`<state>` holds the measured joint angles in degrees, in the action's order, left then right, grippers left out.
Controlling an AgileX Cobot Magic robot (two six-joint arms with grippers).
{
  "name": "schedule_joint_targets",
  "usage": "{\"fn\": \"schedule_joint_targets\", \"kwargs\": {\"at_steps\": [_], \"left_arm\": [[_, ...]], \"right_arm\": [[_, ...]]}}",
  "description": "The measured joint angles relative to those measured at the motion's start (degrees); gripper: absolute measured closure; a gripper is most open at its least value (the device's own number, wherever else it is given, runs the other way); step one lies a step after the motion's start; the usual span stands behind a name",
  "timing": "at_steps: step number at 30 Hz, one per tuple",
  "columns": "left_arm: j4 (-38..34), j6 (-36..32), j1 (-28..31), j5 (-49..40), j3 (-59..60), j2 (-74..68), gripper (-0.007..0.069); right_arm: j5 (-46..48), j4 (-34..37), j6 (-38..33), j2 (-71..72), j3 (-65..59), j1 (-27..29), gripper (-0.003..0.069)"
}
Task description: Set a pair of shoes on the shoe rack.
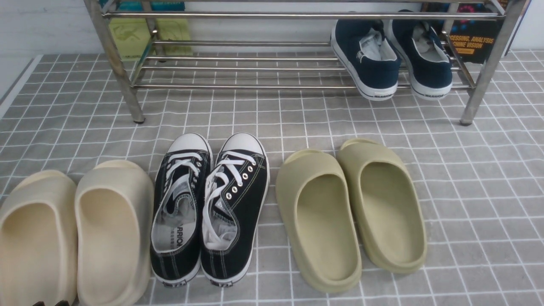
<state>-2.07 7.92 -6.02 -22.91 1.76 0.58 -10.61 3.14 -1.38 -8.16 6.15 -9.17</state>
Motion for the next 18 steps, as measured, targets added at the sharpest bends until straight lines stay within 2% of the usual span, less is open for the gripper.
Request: {"fn": "schedule_joint_targets", "kwargs": {"at_steps": [3, 8, 14, 18], "left_arm": [[0.0, 0.0, 0.0, 0.0, 0.0, 0.0, 0.0386], [0.0, 0.0, 0.0, 0.0, 0.0, 0.0, 0.0386], [0.0, 0.0, 0.0, 0.0, 0.0, 0.0, 0.0386], [0.0, 0.0, 0.0, 0.0, 0.0, 0.0, 0.0386]], "right_arm": [[-2.1, 0.0, 5.2, 8.0, -6.7, 0.0, 0.0651], [2.1, 0.0, 10.3, 8.5, -7.6, 0.0, 0.065], [7.0, -0.1, 11.0, 8.2, -7.6, 0.0, 0.0644], [8.9, -1.8, 8.5, 8.7, -7.6, 1.0, 0.0643]]}}
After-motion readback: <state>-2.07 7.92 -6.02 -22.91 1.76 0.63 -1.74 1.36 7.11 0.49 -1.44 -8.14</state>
